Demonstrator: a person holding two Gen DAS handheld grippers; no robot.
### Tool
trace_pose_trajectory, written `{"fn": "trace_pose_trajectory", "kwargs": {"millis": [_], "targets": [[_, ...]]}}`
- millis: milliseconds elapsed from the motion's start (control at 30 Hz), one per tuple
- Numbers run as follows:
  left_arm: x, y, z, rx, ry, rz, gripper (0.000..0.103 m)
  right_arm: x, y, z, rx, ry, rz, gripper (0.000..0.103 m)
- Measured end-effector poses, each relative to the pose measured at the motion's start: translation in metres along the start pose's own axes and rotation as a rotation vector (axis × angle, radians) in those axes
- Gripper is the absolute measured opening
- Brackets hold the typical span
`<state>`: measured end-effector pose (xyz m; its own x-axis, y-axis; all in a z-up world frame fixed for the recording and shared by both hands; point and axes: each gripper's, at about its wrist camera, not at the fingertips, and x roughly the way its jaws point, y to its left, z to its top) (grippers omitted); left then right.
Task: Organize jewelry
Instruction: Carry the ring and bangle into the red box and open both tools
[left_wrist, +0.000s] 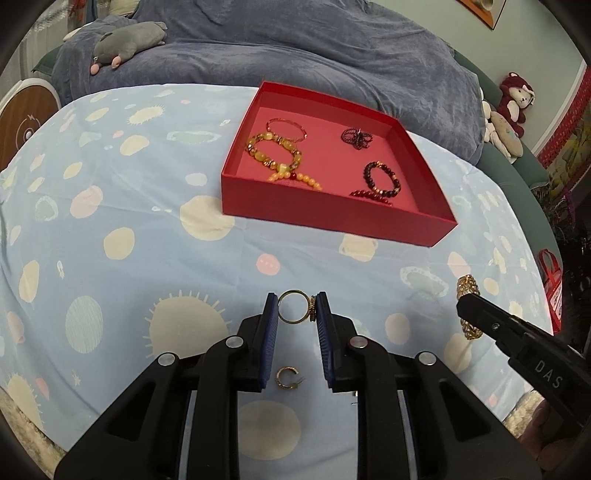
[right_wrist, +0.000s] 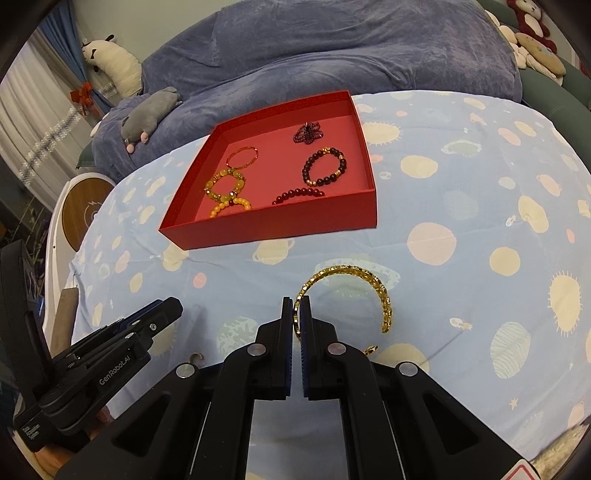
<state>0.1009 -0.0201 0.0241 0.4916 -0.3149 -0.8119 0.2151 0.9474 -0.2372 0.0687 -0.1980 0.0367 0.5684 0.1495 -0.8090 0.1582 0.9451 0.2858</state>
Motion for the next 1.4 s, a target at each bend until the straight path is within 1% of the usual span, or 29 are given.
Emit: {"fn": "trace_pose_trajectory", "kwargs": {"millis": [133, 333, 433, 567, 667, 900, 1033, 1300, 1400], "targets": [[-0.014, -0.01, 0.025, 0.01, -0.04, -0.034, 0.02, -0.012, 0.008, 0.021, -0.028, -0.04, 0.021, 0.004], [-0.02, -0.03, 0.081, 0.058, -0.106, -0.074, 0.02, -0.013, 0.018, 0.07, -0.051, -0.088, 0.064, 0.004], [-0.011, -0.035, 0.11, 0.062, -0.126, -0.094, 0.02, -0.005, 0.023, 0.095, -0.067, -0.107, 0.07, 0.004], [0.012, -0.037, 0.141, 0.072, -0.129, -0.084, 0.02, 0.015, 0.026, 0.123, -0.079, -0.115, 0.067, 0.004], [0.035, -0.037, 0.156, 0.09, -0.113, -0.062, 0.02, 0.037, 0.023, 0.138, -0.072, -0.102, 0.055, 0.004], [0.088, -0.034, 0.175, 0.107, -0.056, -0.038, 0.02, 0.087, 0.012, 0.165, -0.052, -0.061, 0.034, 0.004], [0.112, -0.033, 0.179, 0.114, -0.029, -0.028, 0.02, 0.113, 0.006, 0.171, -0.038, -0.028, 0.027, 0.004], [0.14, -0.032, 0.183, 0.118, 0.008, -0.014, 0.02, 0.142, -0.002, 0.178, -0.039, -0.001, 0.008, 0.005], [0.145, -0.032, 0.183, 0.112, 0.019, -0.008, 0.02, 0.145, -0.002, 0.179, -0.045, 0.001, 0.008, 0.009]]}}
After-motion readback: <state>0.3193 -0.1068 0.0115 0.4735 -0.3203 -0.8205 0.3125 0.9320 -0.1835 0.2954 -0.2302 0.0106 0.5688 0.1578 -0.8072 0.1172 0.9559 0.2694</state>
